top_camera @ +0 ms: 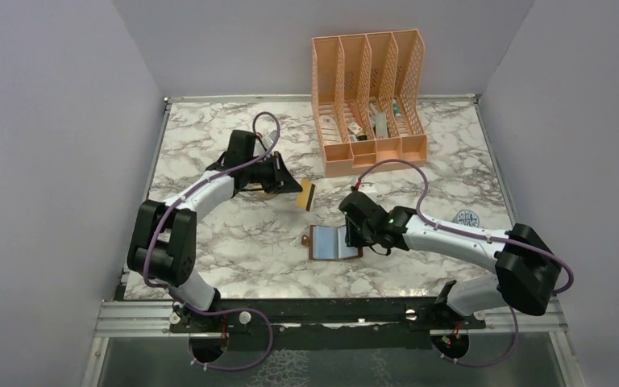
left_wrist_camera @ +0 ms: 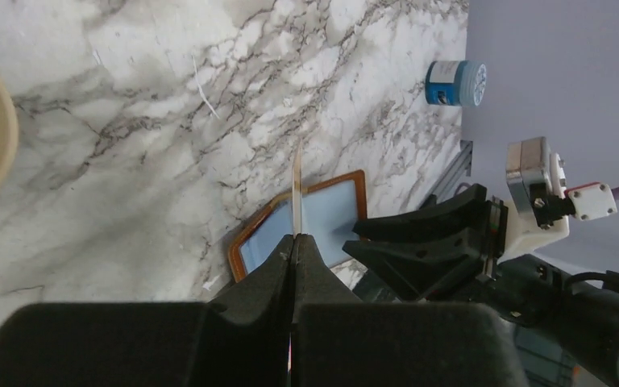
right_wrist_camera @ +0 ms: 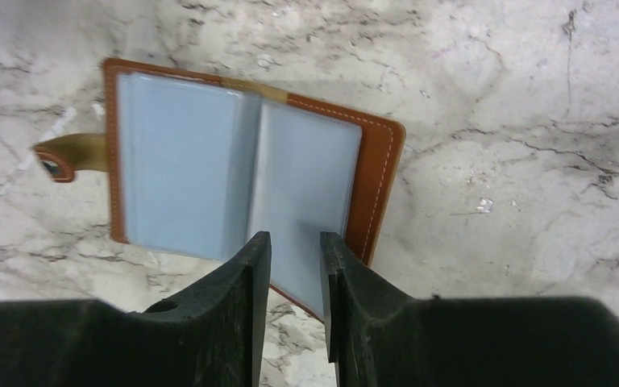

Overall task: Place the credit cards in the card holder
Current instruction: Insert the credit card into the card holder.

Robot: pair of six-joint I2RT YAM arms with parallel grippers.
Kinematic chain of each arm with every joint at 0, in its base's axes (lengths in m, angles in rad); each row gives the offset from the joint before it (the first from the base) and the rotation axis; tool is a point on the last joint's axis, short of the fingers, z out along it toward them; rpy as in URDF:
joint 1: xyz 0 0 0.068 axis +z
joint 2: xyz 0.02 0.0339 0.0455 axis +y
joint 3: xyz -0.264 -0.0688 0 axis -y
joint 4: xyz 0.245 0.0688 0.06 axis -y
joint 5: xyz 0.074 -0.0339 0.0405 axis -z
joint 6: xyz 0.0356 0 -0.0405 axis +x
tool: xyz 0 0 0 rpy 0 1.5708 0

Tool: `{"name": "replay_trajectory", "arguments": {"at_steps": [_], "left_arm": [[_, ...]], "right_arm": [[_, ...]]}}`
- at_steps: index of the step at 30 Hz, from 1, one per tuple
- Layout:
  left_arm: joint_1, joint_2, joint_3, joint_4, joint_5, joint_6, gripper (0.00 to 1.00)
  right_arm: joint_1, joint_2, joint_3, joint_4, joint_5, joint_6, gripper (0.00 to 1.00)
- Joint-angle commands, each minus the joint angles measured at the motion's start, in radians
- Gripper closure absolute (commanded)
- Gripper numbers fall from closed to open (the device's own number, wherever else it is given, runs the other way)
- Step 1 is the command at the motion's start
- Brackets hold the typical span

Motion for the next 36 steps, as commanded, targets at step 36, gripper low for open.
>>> {"name": "replay_trajectory", "arguments": {"at_steps": [36], "left_arm": [[-0.321,0.07,-0.414,0.563,-0.125,-0.443,1.0]], "right_arm": [[-0.007,-0.015,-0.126,0.065,-0.006,0.06,0.75]]}}
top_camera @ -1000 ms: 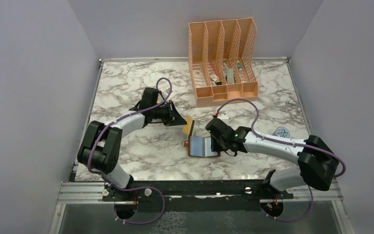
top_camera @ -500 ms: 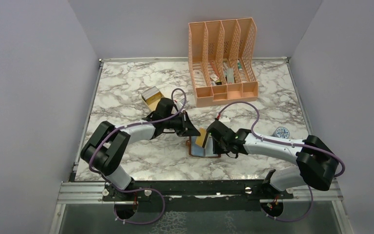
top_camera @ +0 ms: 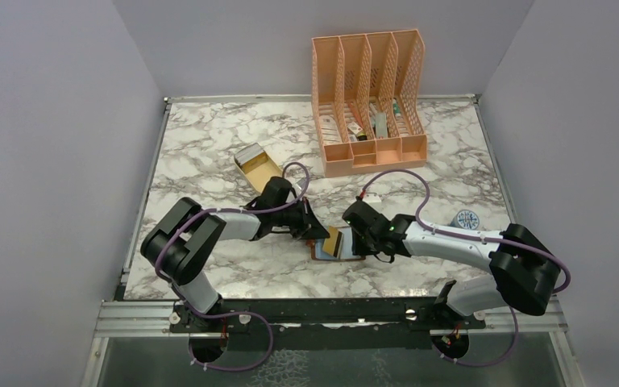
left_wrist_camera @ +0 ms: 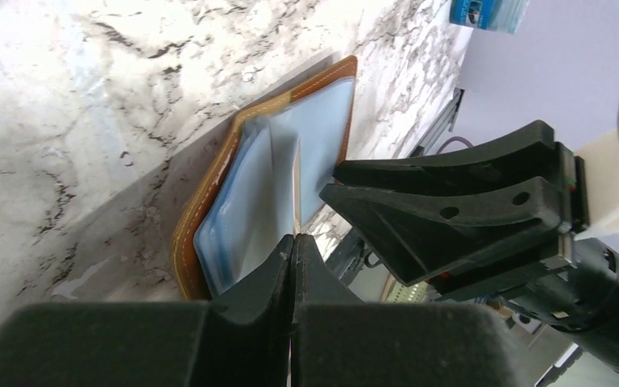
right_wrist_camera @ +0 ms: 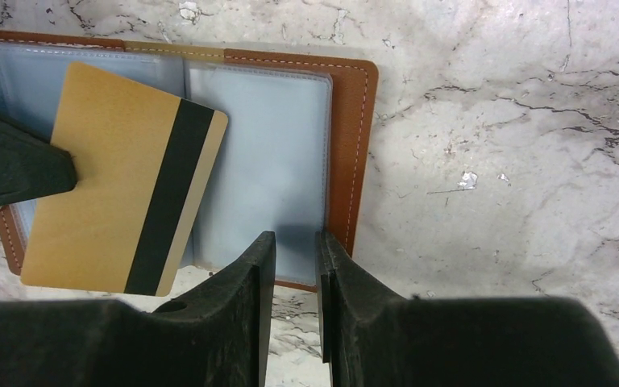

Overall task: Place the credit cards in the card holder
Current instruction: Insert the credit card into the card holder.

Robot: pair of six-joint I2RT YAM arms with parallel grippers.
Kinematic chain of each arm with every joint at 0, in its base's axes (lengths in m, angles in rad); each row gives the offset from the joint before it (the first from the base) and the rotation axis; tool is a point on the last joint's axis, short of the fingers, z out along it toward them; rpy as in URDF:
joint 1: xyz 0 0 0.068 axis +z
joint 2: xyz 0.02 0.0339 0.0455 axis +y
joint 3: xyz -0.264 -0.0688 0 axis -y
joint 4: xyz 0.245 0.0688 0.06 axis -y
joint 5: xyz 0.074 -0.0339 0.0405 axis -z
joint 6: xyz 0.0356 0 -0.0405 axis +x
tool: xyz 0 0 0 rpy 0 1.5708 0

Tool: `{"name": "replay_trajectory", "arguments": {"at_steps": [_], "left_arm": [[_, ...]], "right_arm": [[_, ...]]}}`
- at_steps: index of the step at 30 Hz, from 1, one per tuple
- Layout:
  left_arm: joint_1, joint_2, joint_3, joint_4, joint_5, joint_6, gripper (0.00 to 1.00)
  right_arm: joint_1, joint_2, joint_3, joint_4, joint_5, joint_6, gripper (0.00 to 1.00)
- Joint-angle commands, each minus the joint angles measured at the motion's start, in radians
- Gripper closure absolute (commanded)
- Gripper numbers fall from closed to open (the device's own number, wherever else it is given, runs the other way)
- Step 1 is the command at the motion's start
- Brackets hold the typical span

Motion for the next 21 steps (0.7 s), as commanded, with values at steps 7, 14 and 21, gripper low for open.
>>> {"name": "replay_trajectory", "arguments": {"at_steps": [7,14,21], "left_arm": [[-0.008,0.028,-0.043,0.05,-0.082,0.013,1.0],[-0.011,0.022,-0.053,0.05,-0.102,0.018,1.0],[-0.015,-0.01,-0.089,0.05,-0.126,0.008,1.0]], "right_arm": [[-0.006,-0.03,-0.02,0.023,-0.008,0.027,0.75],[-0.005,-0.019,-0.037,0.027,-0.016,0.039,0.75],[-0.005,-0.029,-0.056,0.034,-0.025,0.048,0.76]]}}
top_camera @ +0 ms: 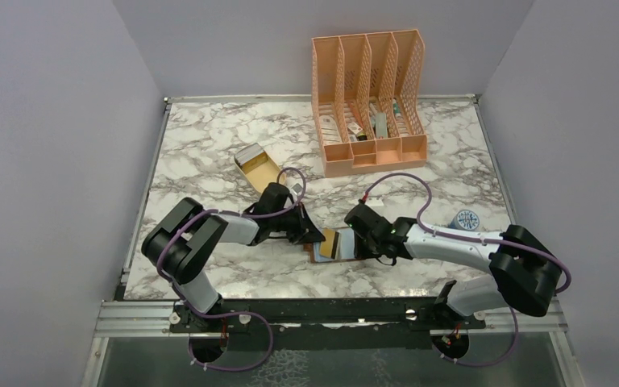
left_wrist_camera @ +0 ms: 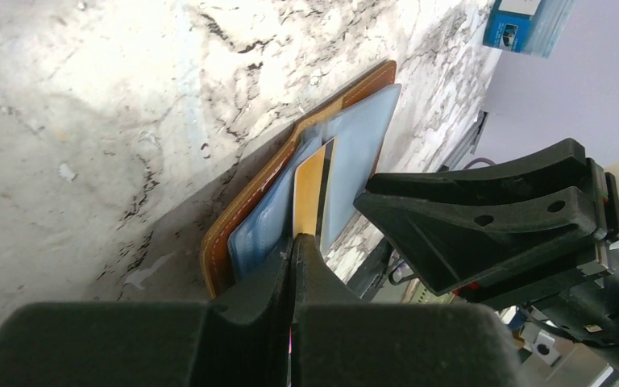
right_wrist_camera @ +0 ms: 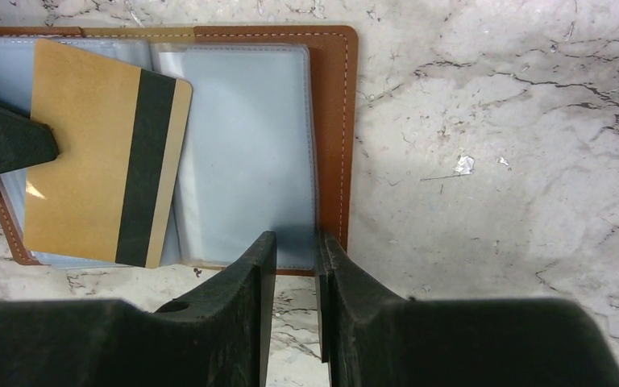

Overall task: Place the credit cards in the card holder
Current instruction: Insert the credit card into the card holder.

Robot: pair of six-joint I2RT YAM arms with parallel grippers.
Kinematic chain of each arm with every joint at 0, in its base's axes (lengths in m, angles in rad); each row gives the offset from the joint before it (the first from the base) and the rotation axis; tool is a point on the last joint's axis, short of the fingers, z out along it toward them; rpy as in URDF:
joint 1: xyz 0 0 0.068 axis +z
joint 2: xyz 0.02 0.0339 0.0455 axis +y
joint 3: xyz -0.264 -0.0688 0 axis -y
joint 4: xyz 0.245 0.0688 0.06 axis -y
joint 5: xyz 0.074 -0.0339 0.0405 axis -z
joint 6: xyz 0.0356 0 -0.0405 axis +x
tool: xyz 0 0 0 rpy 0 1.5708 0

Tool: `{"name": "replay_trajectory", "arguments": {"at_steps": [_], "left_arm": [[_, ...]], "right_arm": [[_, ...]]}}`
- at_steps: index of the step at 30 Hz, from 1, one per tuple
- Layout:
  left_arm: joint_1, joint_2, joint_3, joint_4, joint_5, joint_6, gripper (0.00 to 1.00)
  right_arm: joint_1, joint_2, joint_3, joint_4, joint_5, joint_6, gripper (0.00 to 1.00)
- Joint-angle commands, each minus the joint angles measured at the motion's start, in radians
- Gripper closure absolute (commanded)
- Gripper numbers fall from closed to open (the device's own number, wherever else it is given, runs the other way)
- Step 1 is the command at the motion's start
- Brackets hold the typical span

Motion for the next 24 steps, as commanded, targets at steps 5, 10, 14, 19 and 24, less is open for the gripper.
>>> {"name": "replay_trajectory", "arguments": {"at_steps": [5,10,14,19,24], "left_arm": [[-0.024,-0.028,-0.029,0.004,-0.063,0.003,1.0],[-0.031,-0.049,-0.039,0.003,-0.077,-0.007,1.0],[-0.031,-0.083,-0.051,-0.008,-0.097,0.007,1.0],[-0.034,-0.079,-0.05,-0.022,-0.108,0.011,1.0],[-0.041,-0.068,-0.05,-0.022,-0.13,0.012,1.0]], "right_arm": [[-0.005,-0.016,-0.029,0.041,-0.04,0.026,0.76],[-0.005,-0.018,-0.038,0.043,-0.046,0.032,0.77],[-0.005,-0.03,-0.045,0.044,-0.049,0.032,0.77],[-0.006,-0.04,-0.055,0.054,-0.066,0.038,0.78],[-0.006,-0.039,-0.058,0.067,-0.097,0.047,0.78]]}}
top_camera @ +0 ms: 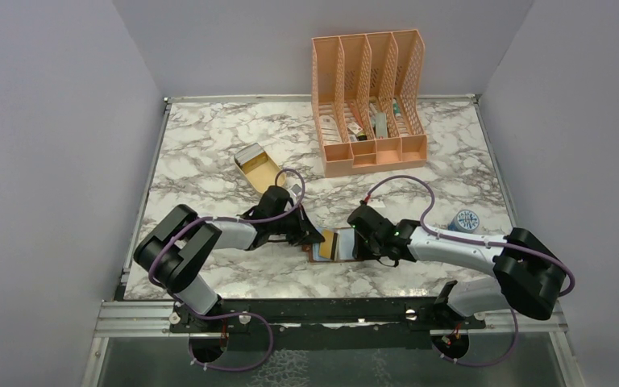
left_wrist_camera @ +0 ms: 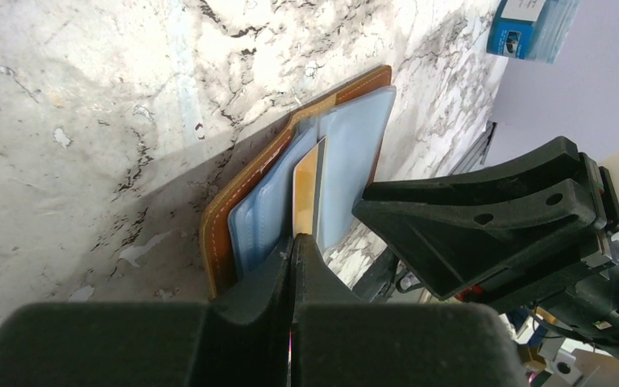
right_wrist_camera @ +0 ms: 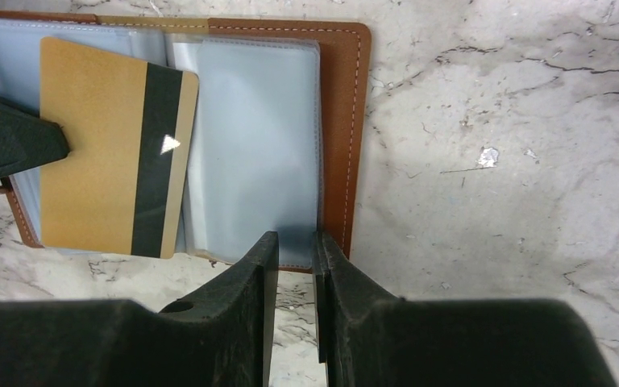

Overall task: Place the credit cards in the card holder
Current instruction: Insert the credit card into the card holder.

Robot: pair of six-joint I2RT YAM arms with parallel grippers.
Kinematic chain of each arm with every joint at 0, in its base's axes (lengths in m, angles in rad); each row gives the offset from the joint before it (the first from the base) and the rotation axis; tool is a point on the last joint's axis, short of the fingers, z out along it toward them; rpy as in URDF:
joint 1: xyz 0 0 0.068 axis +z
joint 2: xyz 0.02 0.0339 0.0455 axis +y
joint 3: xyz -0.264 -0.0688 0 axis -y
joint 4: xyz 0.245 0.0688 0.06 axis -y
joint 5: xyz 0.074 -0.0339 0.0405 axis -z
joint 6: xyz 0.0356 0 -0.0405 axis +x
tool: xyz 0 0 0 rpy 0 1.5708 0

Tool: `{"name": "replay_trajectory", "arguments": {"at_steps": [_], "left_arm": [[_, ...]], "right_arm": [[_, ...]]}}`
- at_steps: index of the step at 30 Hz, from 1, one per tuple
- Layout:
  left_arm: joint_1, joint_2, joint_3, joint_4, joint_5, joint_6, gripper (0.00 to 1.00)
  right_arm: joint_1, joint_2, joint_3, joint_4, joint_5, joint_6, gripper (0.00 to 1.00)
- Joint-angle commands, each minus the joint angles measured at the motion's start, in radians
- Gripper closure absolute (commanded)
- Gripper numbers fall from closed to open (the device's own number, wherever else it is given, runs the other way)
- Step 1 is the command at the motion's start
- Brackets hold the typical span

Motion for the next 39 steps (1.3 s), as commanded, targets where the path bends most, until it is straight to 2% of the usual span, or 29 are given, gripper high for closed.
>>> {"name": "replay_trajectory", "arguments": {"at_steps": [1,13,27,39], "left_arm": [[-0.013,0.003,-0.007,-0.017,-0.063,0.017,1.0],[-0.044,0.036,0.031,-0.011,-0.121,0.046,1.0],[-0.102,0.044,0.044,0.009,-0.207,0.007,1.0],[-0.112,0.006,0.003,0.013,-0.301,-0.025,1.0]], "right_arm": [[0.0,-0.01,-0.023,0.028,-0.059,0.027,0.78],[0.0,-0.013,-0.025,0.036,-0.072,0.033,0.78],[0.0,-0.017,-0.033,0.051,-0.089,0.042,0.78],[0.0,-0.025,-0.048,0.052,-0.087,0.049,0.78]]}}
